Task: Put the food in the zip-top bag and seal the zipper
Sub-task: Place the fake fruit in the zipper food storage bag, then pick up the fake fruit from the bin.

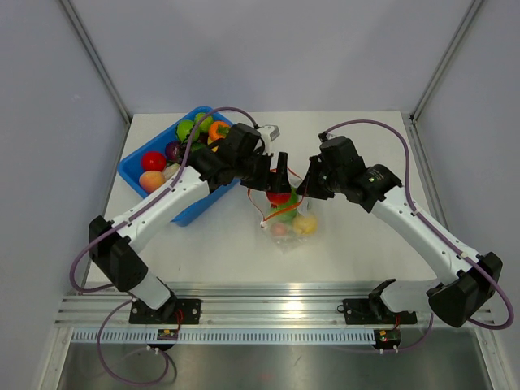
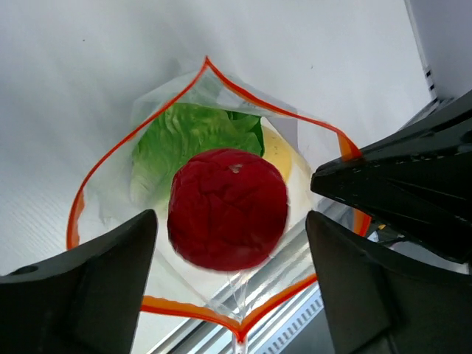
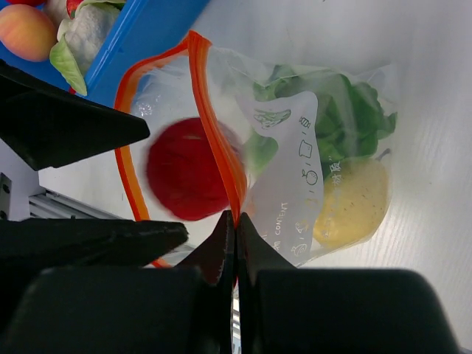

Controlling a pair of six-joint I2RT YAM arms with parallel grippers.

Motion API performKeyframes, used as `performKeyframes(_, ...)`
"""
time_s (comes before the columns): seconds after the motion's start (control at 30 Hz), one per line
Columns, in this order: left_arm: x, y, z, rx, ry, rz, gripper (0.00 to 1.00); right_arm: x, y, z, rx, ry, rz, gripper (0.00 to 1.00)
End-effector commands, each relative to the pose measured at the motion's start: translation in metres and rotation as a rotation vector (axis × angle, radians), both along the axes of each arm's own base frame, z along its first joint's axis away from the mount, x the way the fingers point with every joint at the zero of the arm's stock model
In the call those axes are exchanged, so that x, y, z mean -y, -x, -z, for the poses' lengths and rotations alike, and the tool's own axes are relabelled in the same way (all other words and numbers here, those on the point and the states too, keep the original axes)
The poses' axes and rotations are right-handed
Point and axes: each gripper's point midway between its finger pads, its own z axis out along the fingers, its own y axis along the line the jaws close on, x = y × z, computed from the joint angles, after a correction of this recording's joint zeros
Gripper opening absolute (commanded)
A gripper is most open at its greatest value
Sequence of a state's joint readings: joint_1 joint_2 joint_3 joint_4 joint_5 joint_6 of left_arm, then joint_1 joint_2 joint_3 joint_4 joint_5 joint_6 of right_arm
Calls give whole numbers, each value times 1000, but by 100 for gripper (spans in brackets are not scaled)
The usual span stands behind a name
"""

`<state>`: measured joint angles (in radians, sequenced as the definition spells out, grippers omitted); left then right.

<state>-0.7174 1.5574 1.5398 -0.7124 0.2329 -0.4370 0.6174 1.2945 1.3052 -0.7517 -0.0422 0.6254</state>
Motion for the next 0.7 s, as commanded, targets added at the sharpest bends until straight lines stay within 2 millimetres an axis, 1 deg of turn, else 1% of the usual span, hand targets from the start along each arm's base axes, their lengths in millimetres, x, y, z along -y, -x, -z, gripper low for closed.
performKeyframes(0.0,11,3,-29,50,50,42,91,-6,-5,-30,76,-41,5,0)
performKeyframes(0.03,7,2,-33,66,41,33,99,-6,-6,-30,77,-43,6,0)
performKeyframes(0.07,5,2,-45,94,51,28,99,-6,-6,-30,76,-42,4,0)
performKeyframes(0.17,-8,-1,-63,153,21,4,99,-6,-5,-29,75,-41,1,0)
performKeyframes(0.2,-15,0,-78,189,15,-5,96,-6,-5,-29,76,-41,1,0)
performKeyframes(0.23,-25,-7,-84,219,-12,-48,93,-7,-5,-31,77,-45,1,0)
performKeyframes(0.27,-34,-11,-90,239,-21,-76,85,-6,-5,-31,80,-44,1,0)
performKeyframes(0.3,-52,-18,-100,263,-25,-125,82,-6,-4,-32,82,-44,-3,0)
performKeyframes(0.37,-78,-31,-103,267,-30,-199,78,-5,-3,-33,85,-45,0,0)
performKeyframes(0.4,-109,-46,-101,255,-39,-285,78,-5,-3,-33,85,-45,0,0)
performKeyframes(0.43,-124,-51,-98,243,-44,-323,78,-4,-2,-33,87,-44,-2,0)
performKeyframes(0.47,-142,-57,-95,238,-66,-377,81,-4,-2,-35,91,-47,0,0)
performKeyframes(0.5,-175,-67,-87,222,-112,-474,84,-3,-1,-35,92,-46,-1,0)
performKeyframes(0.53,-203,-73,-75,215,-191,-569,87,-3,-1,-35,93,-47,-1,0)
performKeyframes(0.57,-223,-76,-66,195,-240,-630,88,-3,-1,-36,95,-49,-1,0)
performKeyframes(0.6,-262,-80,-53,167,-332,-747,89,-3,-1,-36,96,-48,-2,0)
performKeyframes(0.63,-280,-79,-36,131,-390,-790,89,-3,-1,-37,99,-50,-4,0)
performKeyframes(0.67,-295,-79,-26,106,-432,-828,90,-4,-1,-37,100,-50,-8,0)
